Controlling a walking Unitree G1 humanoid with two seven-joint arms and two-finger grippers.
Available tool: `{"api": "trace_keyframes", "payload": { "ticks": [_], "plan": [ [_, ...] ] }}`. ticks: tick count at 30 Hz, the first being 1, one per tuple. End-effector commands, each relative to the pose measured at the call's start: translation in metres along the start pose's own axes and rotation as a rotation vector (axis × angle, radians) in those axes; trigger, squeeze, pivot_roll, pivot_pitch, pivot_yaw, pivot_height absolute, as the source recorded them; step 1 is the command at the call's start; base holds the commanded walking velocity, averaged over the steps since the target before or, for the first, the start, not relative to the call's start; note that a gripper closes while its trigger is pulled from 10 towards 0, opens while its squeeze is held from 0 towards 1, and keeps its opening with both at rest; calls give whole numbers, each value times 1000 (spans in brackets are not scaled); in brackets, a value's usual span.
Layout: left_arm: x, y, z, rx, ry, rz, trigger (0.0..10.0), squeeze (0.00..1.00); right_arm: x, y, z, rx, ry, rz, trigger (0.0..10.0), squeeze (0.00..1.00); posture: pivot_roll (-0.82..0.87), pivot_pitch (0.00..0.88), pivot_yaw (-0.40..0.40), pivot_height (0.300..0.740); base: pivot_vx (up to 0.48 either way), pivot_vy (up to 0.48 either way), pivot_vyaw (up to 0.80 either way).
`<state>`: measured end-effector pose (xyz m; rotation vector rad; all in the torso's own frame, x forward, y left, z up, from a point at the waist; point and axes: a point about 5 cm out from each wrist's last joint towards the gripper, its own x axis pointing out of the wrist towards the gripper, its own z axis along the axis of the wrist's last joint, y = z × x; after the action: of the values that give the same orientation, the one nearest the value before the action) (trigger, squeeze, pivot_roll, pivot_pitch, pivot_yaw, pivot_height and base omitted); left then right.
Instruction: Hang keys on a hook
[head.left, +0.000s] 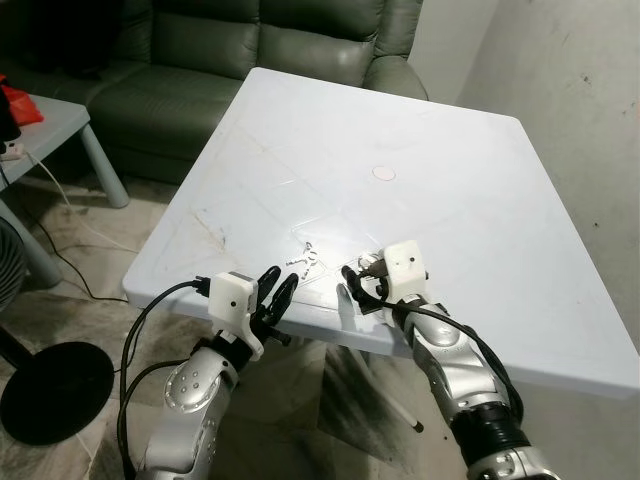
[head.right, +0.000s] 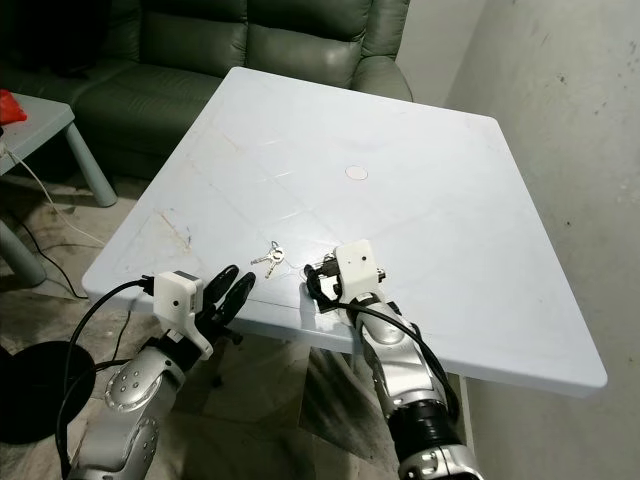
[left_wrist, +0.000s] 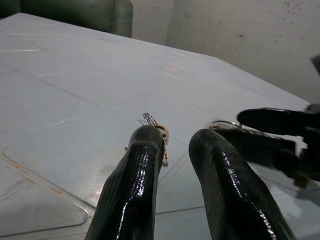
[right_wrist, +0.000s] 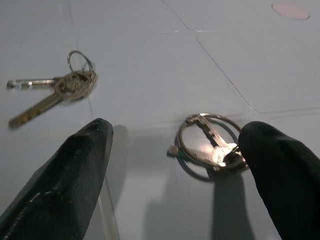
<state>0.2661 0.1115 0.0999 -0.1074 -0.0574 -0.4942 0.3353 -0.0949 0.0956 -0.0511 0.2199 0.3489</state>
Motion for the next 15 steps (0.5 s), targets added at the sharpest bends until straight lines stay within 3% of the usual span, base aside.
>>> {"api": "trace_keyframes", "payload": {
  "ticks": [1,3,15],
  "plan": [
    [0,-8,2,9,3,-19,10000,0,1,-6,-3,63,39,-35,10000,0,81,122,-148,740,0,0,0],
    [-1,-10,1,8,6,-19,10000,0,3,-6,-2,124,43,-24,10000,0,84,122,-150,740,0,0,0],
    [-1,-12,3,6,9,-13,10000,0,4,-21,15,221,-71,-96,10000,0,85,117,-152,740,0,0,0]
  ]
}}
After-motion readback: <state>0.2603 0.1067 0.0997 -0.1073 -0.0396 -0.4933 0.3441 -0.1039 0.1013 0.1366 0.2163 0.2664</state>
